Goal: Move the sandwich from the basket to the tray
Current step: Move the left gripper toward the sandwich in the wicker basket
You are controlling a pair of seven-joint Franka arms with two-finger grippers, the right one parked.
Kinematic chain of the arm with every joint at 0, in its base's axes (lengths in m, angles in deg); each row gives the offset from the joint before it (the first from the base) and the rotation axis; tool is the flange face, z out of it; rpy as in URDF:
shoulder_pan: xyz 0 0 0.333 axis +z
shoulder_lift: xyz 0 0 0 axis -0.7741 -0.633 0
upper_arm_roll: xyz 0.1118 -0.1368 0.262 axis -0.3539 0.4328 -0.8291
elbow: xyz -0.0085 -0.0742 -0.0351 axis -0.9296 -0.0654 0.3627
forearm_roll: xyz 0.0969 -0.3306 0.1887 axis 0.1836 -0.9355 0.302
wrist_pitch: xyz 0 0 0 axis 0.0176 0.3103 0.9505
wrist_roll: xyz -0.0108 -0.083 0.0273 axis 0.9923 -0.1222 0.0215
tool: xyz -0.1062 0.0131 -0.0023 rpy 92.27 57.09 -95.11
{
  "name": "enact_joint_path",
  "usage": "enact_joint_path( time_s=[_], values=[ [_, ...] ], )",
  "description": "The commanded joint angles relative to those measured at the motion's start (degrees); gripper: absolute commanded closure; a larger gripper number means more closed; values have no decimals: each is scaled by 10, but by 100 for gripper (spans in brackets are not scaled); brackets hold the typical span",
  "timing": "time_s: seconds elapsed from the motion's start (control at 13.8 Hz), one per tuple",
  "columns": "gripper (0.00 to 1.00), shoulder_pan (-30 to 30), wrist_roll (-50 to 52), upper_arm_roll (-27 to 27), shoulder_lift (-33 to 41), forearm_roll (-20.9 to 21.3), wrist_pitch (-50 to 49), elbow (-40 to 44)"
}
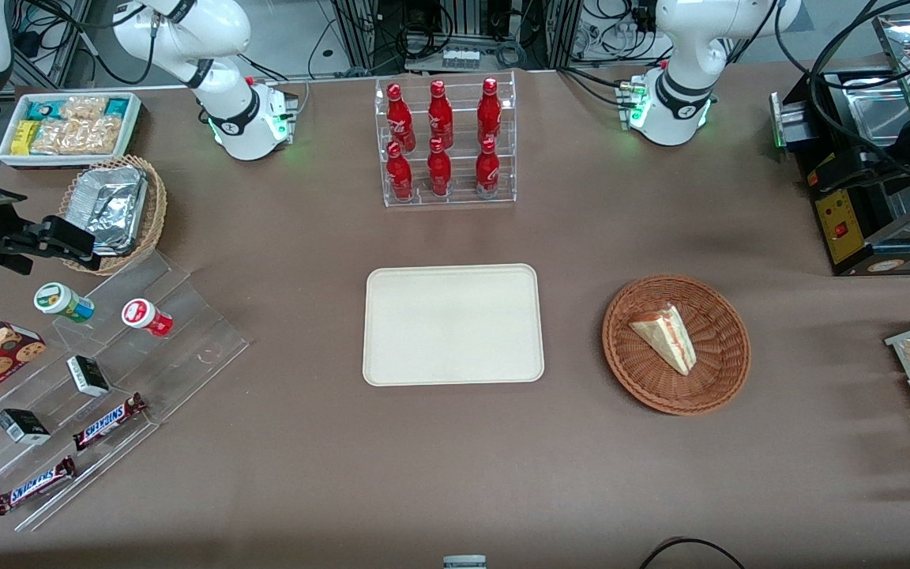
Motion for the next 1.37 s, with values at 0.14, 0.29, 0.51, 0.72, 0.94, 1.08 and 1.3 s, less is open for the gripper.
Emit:
enact_joint_path(
  time_s=[0.14, 0.29, 0.51, 0.72, 0.94, 1.08, 1.3],
  values=[
    [0, 1, -29, 18, -12, 10, -14, 18],
    [0, 1, -30, 18, -25, 16, -10, 14],
    [0, 0, -7, 17, -77, 27, 1, 11],
    [0, 1, 38, 16, -102, 28, 60, -24],
    [0, -1, 121, 17, -106, 27, 191, -117],
    [0, -12, 163, 18, -108, 21, 262, -164],
    [0, -35, 220, 18, -139, 20, 307, -177]
  ],
)
